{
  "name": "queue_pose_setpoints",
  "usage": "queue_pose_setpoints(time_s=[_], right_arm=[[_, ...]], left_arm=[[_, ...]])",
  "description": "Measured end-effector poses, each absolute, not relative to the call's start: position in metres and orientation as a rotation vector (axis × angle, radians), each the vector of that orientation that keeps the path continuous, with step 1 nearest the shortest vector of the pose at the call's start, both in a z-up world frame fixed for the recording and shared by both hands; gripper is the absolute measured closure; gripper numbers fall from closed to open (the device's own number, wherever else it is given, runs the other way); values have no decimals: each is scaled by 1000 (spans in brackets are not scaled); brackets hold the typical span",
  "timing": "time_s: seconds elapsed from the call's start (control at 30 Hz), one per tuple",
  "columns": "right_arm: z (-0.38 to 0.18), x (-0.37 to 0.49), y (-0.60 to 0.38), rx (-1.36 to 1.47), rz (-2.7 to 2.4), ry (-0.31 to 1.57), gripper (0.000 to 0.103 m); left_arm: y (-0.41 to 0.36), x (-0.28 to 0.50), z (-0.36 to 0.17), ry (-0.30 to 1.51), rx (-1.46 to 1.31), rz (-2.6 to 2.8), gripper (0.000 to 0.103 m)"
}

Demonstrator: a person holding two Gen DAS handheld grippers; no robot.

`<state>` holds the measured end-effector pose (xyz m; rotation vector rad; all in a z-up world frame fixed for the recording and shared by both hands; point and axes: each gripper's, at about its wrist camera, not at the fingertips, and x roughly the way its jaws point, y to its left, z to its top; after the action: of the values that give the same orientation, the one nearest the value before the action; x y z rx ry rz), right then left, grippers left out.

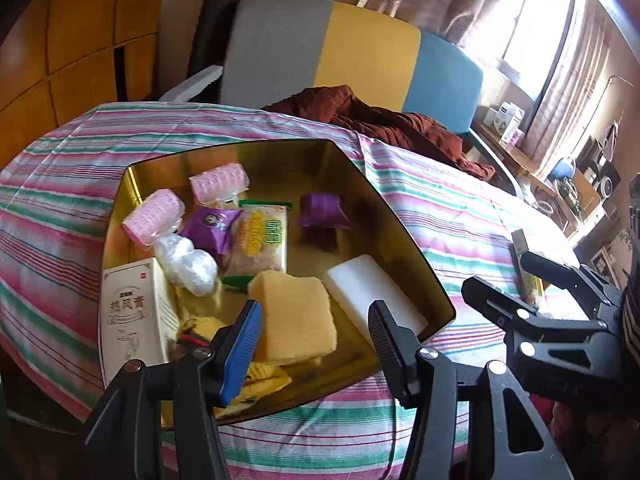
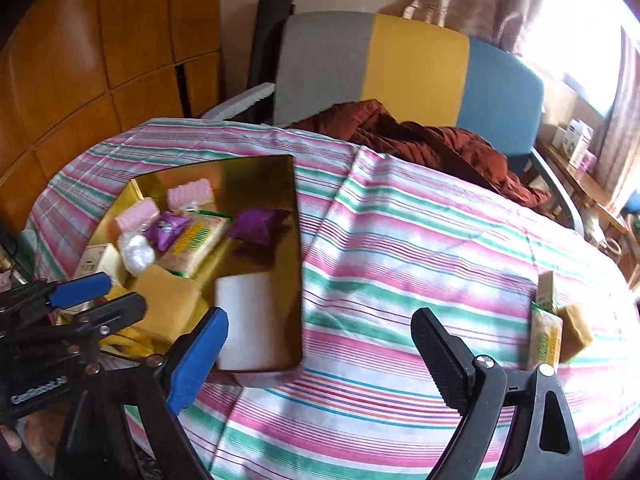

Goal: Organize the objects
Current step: 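Withdraw both tools from the gold tray, then move both tools toward the green box, brown soap and snack bar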

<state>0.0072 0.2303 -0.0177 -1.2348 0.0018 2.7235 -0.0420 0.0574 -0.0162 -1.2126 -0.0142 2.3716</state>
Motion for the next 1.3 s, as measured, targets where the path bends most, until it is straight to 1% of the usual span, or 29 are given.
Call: queue_pose_setpoints(time_s=[0.07, 0.13, 0.3, 0.63, 0.93, 1.2, 1.3], right_arm=[[-19, 9, 236, -1231, 2703, 3, 8], [-20, 11, 241, -1215, 2683, -8, 3], [-19, 19, 251, -1175, 2650, -64, 3], [-24, 31, 299, -1181, 2548, -3, 2], [-20, 47, 359, -1153, 2417, 11, 2], [-6, 65, 444, -1103, 2280, 124, 2], [-6, 73, 479, -1075, 2226, 197, 2]], left_arm=[[61, -41, -17, -7, -1213, 2362, 47], [64, -39, -17, 0, -1213, 2352, 47], [71, -37, -17, 16, -1212, 2339, 47], [92, -33, -21, 78, -1216, 2289, 47], [134, -22, -19, 181, -1170, 2212, 47], [185, -12, -20, 300, -1140, 2130, 47], [203, -8, -21, 338, -1126, 2099, 47]])
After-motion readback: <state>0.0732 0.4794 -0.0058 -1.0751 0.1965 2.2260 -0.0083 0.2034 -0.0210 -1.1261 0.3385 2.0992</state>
